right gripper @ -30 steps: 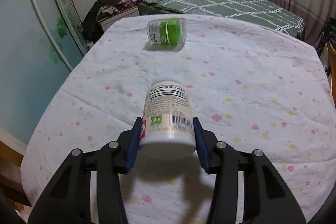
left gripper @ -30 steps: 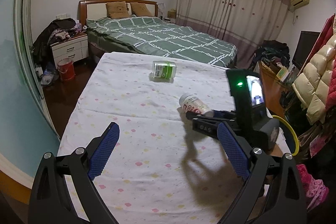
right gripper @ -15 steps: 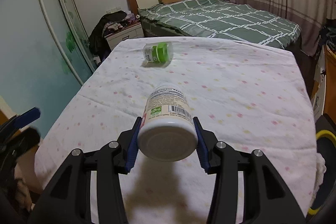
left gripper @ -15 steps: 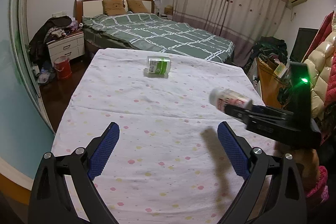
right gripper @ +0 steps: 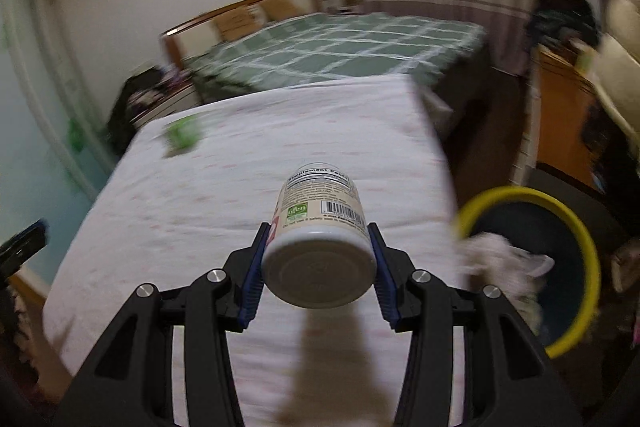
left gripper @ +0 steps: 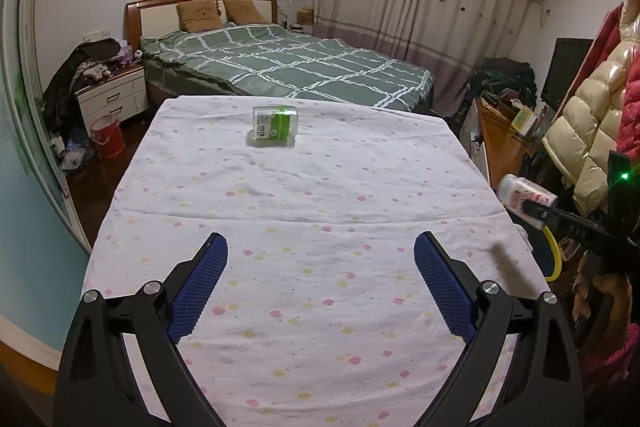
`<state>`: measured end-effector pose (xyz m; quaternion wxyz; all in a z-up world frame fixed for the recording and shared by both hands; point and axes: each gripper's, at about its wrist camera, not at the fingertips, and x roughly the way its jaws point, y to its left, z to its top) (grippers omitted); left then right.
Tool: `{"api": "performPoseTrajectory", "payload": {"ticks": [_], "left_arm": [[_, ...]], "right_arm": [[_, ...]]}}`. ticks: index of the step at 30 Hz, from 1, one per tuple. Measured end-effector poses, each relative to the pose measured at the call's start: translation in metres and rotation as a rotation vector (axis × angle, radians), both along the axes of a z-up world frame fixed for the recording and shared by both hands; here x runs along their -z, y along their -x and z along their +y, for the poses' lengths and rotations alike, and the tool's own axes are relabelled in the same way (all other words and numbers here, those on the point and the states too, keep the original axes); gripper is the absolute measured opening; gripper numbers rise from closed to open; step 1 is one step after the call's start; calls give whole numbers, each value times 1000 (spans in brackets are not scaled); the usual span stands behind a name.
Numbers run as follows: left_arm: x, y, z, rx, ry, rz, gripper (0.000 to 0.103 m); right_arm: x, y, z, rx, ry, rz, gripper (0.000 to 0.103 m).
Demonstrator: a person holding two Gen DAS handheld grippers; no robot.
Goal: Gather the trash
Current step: 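Carry the yogurt bottle over the bin and open the right gripper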
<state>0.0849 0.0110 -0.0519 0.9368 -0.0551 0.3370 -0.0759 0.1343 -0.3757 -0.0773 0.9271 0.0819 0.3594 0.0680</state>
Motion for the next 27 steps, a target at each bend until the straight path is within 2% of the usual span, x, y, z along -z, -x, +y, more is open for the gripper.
{"api": "performPoseTrajectory", "payload": {"ticks": [7,11,16,20,23,27], "left_arm": [[1,-11,-13,23,-4,16,93],[4,-20,-19,33,0,36,93],[10,-29,-28,46,-17,54,93],[13,-37,-31,49,-17,66,93],[15,-45,-32,54,-20,77,93],[16,-60,-31,61,-36,86,93]], "right_arm": [[29,0,-108,285,18,43,45],[60,-14,-144,377,29,111,45],[89,-26,-167,440,45,178,45],[99,-26,-173,467,56,207,48],[98,-21,-174,490,70,196,59],[85,-11,-170,509,88,155,62]]}}
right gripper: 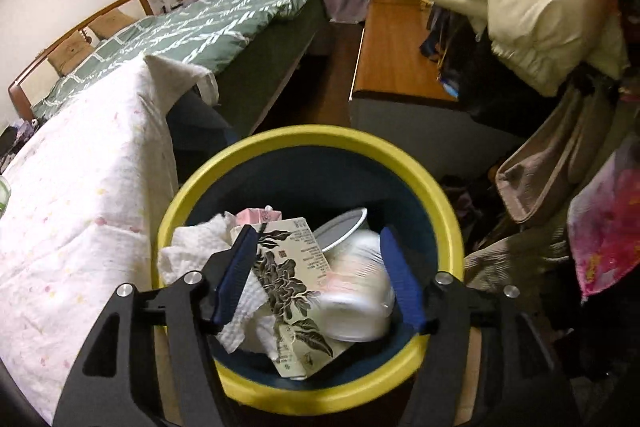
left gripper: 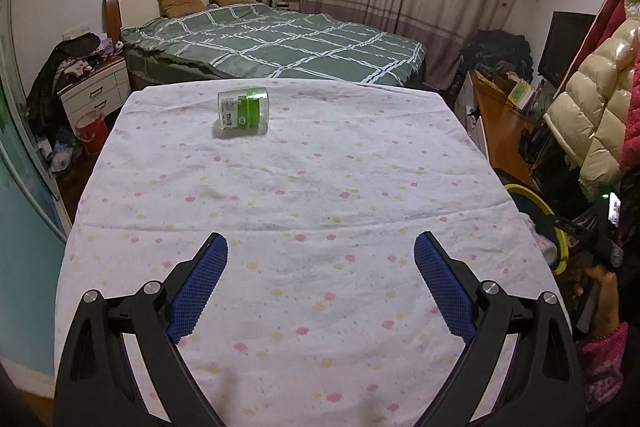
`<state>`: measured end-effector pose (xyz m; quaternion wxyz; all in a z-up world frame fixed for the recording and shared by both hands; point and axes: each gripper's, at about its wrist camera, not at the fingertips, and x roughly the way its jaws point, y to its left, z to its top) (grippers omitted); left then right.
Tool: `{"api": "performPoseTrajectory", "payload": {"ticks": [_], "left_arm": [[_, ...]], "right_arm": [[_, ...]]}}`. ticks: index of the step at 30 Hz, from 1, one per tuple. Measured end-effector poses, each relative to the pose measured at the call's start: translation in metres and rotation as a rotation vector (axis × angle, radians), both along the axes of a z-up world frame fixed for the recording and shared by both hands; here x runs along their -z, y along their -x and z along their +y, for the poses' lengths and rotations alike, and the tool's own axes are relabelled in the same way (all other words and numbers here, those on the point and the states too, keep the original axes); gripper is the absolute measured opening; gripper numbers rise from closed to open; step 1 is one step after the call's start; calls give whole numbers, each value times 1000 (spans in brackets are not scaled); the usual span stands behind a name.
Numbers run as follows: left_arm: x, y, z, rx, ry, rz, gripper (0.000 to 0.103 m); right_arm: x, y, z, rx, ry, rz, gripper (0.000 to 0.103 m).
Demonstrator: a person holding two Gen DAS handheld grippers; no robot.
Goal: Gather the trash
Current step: 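Carry the yogurt bottle over the bin and open the right gripper, then grasp the clear green-lidded jar with the left gripper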
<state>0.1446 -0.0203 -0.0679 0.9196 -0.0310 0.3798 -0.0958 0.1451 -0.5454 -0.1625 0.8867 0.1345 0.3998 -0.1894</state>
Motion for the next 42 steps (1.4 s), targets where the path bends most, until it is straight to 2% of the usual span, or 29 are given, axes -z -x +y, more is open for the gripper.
{"api": "performPoseTrajectory", "payload": {"ticks": [5,11,17,25,30,36,37,42], "left_arm": [[0,-31,9,-10,3,21,93],[6,-93,24,-58,22,67,93],[16,-162,27,-142,-9,81,93],[49,-247,39,-243,45,194,93],[64,-287,44,-293,-1,228,93],[78,-314,43,-292,-43,257,93],[80,-317,42,-292,-47,262,92],[84,-323,38,-289,-85,269,75]], "right_arm": [[-17,6,16,-38,2,-52,65],[-33,-1,32,-87,-12,-86,65],[-30,-9,37,-106,-23,-76,65],[-31,-6,32,-107,-38,-76,66],[-31,-5,29,-108,-38,-74,66],[-29,-6,27,-108,-47,-69,67],[-28,-6,27,-110,-48,-67,67],[-25,-7,29,-122,-54,-59,67]]}}
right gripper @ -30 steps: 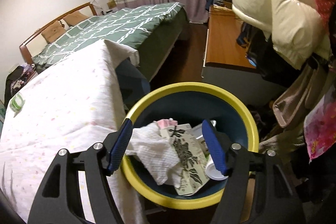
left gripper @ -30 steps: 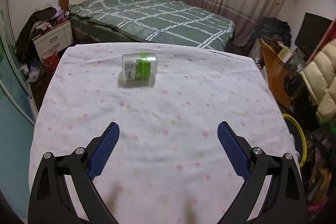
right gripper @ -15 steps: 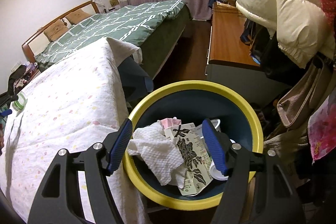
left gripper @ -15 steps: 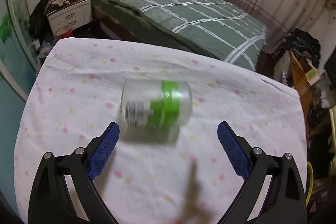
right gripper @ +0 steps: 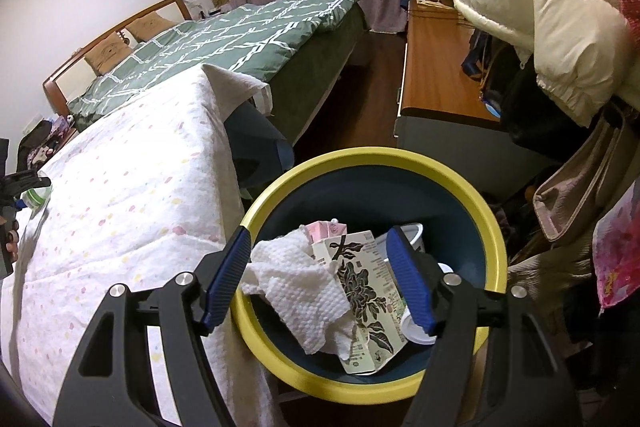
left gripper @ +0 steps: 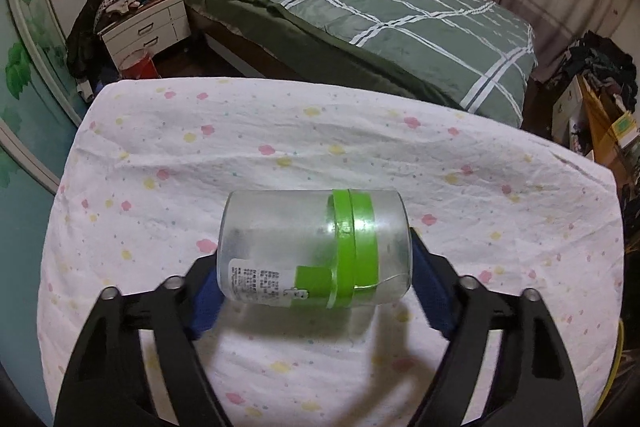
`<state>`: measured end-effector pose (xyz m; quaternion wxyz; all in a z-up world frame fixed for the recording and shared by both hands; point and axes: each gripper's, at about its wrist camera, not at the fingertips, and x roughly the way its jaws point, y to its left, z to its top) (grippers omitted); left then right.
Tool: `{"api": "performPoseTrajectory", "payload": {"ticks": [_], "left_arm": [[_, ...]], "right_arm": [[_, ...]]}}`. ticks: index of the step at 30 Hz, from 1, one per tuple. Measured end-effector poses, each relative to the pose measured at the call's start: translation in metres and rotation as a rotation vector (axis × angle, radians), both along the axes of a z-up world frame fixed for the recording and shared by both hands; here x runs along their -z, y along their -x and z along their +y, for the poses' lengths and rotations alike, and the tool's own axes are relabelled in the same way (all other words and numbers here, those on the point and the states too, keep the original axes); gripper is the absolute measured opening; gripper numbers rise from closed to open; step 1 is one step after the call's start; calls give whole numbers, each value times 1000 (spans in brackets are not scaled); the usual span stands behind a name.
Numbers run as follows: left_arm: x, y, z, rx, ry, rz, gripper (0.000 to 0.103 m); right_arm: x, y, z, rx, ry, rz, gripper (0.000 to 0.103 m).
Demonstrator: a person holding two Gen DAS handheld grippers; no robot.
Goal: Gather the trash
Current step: 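Grasp the clear green-lidded jar with the left gripper, then carry the jar over the bin and open the left gripper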
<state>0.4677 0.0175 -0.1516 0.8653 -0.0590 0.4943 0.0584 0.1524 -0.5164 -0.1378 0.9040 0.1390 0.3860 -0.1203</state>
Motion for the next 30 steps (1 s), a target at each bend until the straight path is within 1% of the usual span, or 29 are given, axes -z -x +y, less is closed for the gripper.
{"api": "performPoseTrajectory", "payload": {"ticks": [1,5,9,12,15,17,18,21,23,26,29,30], "left_arm": [[-1,2,0,-1,-5,-2,70],[-4,10,-2,19,-3,-17,70],[-20,36,-17,79,-9,-59,70],[-38,64,-39,162,-8,-98,70],[-54,96,-73,271,6,-122,70],[-62,119,-105,363,21,-126,70],[-65,128,-116,395,28,-126,70],[-73,159,-174,541,56,-125,70],[-75,174,-210,615,77,-124,70],[-73,196,-269,727,111,-103,70],[-66,215,-334,824,117,-72,70],[-63,217,-349,847,119,-63,70]], "right_arm": [[0,1,1,-2,-2,-1,67],[-1,6,3,-4,-9,-9,67],[-6,17,4,-2,-11,-27,67],[-10,31,5,2,-9,-39,67],[-14,50,4,7,-12,-43,67],[-15,64,2,14,-5,-42,67],[-16,69,0,19,-3,-43,67],[-18,90,-7,40,-6,-44,67],[-21,105,-12,52,-13,-48,67],[-25,127,-18,74,-9,-62,67],[-30,148,-21,81,-1,-74,67],[-31,153,-21,83,2,-77,67]]}}
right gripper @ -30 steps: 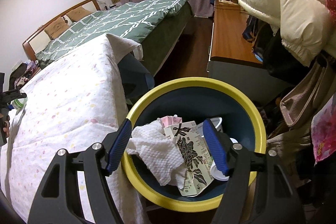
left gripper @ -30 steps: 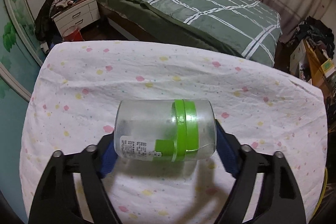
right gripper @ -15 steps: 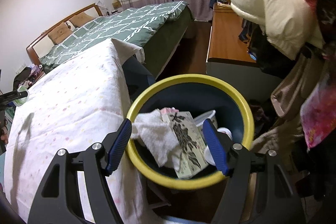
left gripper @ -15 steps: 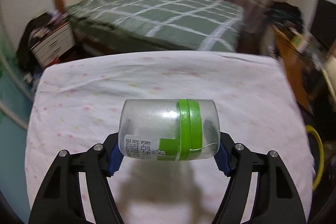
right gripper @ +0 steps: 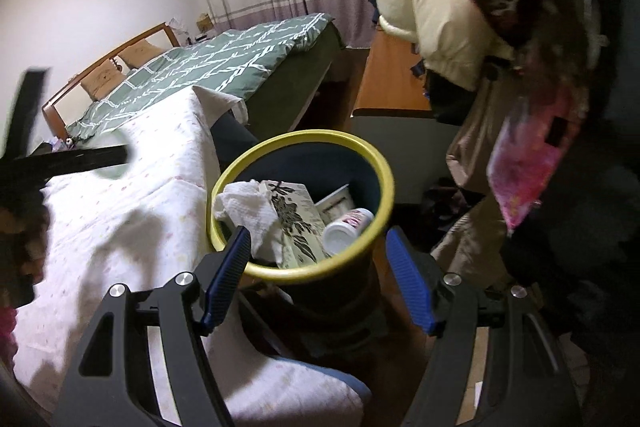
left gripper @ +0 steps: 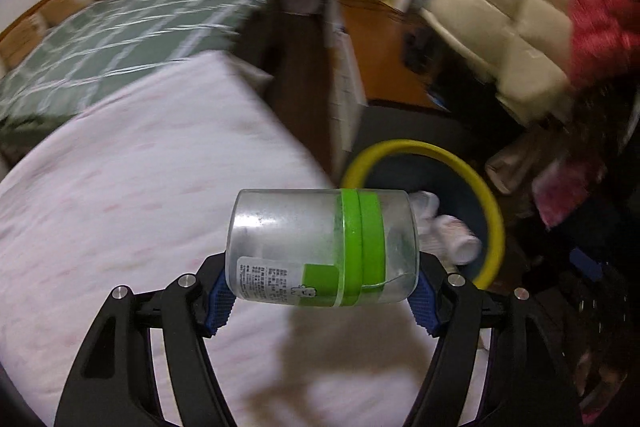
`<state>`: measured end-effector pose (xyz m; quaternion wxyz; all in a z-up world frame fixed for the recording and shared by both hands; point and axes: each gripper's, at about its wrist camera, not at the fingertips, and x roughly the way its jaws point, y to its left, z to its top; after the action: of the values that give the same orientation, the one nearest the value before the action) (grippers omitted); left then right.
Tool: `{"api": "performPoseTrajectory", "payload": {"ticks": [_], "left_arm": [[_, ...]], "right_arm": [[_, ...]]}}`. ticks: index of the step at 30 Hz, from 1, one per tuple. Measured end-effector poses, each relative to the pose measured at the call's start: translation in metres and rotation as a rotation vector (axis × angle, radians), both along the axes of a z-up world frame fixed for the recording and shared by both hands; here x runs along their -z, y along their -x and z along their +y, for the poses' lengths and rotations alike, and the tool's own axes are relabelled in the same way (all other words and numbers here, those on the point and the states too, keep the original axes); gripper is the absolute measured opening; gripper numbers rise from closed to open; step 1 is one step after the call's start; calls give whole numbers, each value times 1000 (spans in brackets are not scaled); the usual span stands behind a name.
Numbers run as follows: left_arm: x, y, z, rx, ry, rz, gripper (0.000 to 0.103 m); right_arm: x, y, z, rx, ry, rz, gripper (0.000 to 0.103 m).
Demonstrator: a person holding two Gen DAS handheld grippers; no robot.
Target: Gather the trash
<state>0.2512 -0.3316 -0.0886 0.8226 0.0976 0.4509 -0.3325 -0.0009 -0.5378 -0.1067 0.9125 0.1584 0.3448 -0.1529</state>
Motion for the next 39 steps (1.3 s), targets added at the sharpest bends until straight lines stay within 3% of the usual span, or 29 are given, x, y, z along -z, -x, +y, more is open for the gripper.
{"api": "performPoseTrajectory", "payload": {"ticks": [6,10,22,28,34,36,39], "left_arm": [[33,15,-112,119,-60,44,70],[55,17,-158,151,-103,80,70],[101,12,-210,170,-213,79,70],[96,13,-207,177,-189,79,82],[45,24,-160,151,-77,29,88],[21,32,-127,109,-18,-15,91],[-19,55,-65,26,49,-164,96]], "right_arm": [[-7,32,-2,21,40,-4,67],[-6,43,-7,37,41,-2,68],[-1,49,-15,33,5,-8,68],[-5,49,-12,32,16,-11,68],[-10,49,-3,6,24,-18,69],[-10,46,1,-15,31,-15,70],[-12,40,9,-52,39,-18,70]]}}
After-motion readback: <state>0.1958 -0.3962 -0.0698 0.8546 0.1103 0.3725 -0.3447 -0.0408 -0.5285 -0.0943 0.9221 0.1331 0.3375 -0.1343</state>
